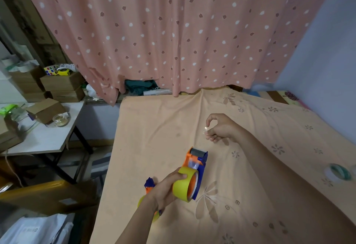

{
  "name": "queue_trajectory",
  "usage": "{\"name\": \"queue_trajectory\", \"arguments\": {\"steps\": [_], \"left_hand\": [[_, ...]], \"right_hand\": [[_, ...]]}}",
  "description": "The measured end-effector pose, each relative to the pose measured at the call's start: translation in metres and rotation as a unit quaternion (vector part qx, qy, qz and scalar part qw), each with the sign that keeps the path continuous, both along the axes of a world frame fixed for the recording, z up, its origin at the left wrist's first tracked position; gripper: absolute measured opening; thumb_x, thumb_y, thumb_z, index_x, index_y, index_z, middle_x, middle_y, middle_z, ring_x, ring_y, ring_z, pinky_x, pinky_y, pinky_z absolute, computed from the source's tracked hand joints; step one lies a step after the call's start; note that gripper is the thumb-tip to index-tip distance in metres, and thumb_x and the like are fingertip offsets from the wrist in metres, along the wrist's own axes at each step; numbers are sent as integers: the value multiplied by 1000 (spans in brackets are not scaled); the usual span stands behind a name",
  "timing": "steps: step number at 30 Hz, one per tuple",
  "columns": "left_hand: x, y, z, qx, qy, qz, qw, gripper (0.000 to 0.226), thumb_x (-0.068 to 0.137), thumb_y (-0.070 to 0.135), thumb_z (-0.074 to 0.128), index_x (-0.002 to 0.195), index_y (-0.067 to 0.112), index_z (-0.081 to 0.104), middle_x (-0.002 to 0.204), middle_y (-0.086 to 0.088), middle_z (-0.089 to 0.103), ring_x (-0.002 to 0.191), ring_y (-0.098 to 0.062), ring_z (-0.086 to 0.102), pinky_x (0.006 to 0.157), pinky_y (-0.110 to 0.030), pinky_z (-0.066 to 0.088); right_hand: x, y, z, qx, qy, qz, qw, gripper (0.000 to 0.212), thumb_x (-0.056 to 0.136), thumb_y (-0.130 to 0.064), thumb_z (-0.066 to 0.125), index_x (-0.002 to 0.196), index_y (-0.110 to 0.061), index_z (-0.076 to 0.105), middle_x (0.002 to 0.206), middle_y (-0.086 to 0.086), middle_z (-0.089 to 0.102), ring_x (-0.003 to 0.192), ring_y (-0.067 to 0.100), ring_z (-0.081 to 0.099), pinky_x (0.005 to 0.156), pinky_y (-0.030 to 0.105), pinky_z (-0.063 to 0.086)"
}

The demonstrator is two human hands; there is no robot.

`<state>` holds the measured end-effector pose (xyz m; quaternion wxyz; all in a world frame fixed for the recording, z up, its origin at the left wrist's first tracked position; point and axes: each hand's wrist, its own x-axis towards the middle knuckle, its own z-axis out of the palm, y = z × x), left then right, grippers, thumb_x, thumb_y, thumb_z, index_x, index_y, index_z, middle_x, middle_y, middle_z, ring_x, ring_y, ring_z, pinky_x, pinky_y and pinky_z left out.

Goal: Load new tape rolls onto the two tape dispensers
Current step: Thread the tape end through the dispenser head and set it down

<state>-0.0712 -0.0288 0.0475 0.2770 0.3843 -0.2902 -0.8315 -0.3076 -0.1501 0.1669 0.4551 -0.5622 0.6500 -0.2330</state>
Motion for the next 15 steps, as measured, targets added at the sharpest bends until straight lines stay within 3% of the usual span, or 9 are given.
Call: {"name": "queue_trajectory", "arguments": {"steps": [5, 10, 15], "left_hand": [[7, -2, -10, 74, 54, 43, 995, 75, 62, 31, 81, 129, 3, 60, 112, -19, 72, 96, -31, 71, 83, -41, 57], [19, -8, -10, 83, 54, 35, 994, 72, 63, 38, 80, 125, 4, 64, 115, -21, 68, 100, -33, 65, 87, -44, 52], [24, -10, -9, 100, 108, 30, 989, 64, 65, 41, 79, 115, 3, 70, 116, -22, 66, 102, -34, 63, 92, -45, 49]], "right_hand": [[-6, 6, -11, 38, -26, 36, 998, 22, 86, 1, 60, 74, -17, 64, 71, 16, 67, 55, 24, 63, 54, 30, 57], [-17, 10, -19, 91, -110, 66, 988, 20, 88, -6, 62, 98, -13, 78, 68, 9, 64, 60, 21, 63, 60, 30, 56], [-22, 12, -27, 125, -238, 44, 962, 16, 91, -13, 71, 103, -4, 77, 97, 21, 75, 92, 34, 75, 76, 34, 61]]}}
